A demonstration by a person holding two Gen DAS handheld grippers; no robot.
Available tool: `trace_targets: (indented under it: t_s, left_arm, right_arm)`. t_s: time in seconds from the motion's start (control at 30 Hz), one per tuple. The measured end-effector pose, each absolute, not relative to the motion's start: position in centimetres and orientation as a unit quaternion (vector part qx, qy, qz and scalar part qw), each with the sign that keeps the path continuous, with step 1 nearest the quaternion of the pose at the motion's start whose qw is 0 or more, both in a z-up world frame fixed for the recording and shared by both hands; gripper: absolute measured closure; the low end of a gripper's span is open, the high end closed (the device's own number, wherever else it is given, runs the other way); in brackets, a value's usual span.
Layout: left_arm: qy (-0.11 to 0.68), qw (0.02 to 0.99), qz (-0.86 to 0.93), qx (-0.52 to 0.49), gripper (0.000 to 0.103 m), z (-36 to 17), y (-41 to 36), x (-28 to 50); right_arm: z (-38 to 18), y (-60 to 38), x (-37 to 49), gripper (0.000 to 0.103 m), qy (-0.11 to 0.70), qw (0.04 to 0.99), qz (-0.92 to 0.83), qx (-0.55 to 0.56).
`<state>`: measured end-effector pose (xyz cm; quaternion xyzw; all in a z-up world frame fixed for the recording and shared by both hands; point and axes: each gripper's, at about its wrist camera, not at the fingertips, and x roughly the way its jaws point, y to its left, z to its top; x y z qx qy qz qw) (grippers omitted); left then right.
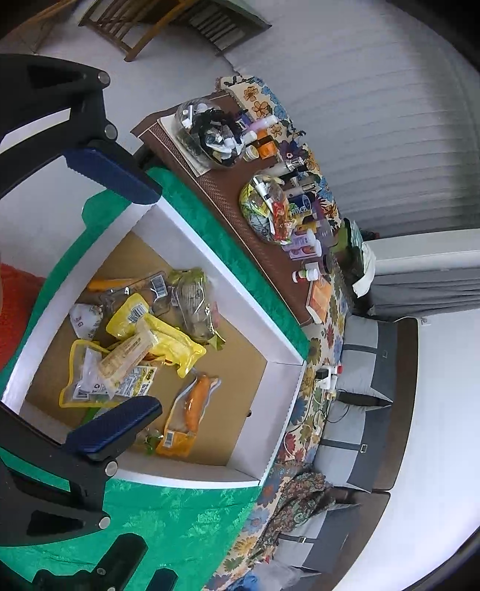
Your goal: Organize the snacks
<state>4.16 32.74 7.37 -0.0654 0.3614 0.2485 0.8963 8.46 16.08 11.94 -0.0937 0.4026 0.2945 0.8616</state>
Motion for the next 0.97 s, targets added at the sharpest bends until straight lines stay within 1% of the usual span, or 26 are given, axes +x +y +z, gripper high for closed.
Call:
trace_targets:
  t_s: [0.6, 0.87, 0.97]
  left_arm:
    - [0.364, 0.894, 0.256, -0.046, 0.0, 7.0, 32.2, 4.3]
    - [0.36, 0.898, 0.24, -0.081, 0.0, 6.9, 32.9, 4.1]
    - [0.362, 0.899, 0.235, -0.075, 0.0, 7.0, 32.7, 4.3]
  right_arm:
    - [11.2, 16.9, 8.3, 0.023, 0.411, 0.857, 0.289, -0.111]
    - [10.7, 17.0, 8.5, 0.023, 0.415, 0.855, 0.291, -0.114]
    - [10.7, 17.2, 8.4, 0.023, 0.416, 0.854, 0.291, -0.114]
